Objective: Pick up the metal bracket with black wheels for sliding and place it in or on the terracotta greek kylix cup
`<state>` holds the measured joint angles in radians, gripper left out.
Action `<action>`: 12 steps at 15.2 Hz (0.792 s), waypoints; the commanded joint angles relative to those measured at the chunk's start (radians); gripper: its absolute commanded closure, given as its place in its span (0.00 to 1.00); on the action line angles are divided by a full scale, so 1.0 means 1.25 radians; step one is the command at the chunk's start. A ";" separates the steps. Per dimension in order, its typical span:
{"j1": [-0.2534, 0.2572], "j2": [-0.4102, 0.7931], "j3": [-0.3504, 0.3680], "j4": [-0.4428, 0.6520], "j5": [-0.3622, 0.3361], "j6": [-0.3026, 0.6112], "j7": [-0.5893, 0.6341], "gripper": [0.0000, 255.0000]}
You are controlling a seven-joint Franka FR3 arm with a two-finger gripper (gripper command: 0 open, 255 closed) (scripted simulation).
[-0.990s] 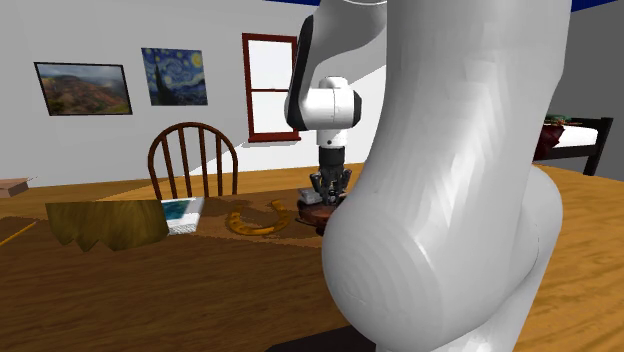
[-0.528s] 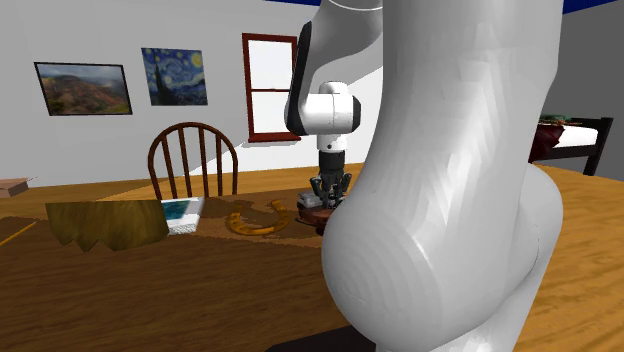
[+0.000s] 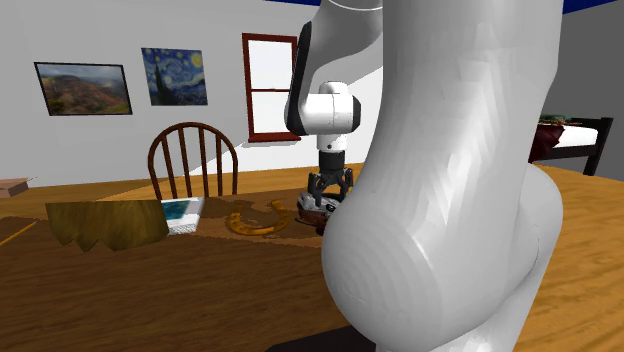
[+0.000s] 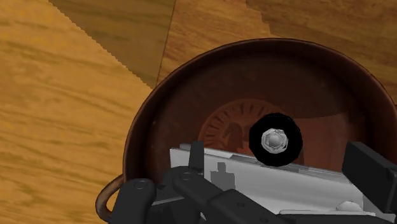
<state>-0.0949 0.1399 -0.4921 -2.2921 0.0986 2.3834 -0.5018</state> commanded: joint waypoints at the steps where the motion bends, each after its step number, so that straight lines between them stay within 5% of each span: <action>1: 0.003 -0.021 -0.004 0.007 -0.016 -0.025 0.011 0.00; 4: 0.008 -0.074 -0.010 0.034 -0.053 -0.098 0.038 0.00; 12: 0.008 -0.074 -0.009 0.034 -0.053 -0.098 0.038 0.00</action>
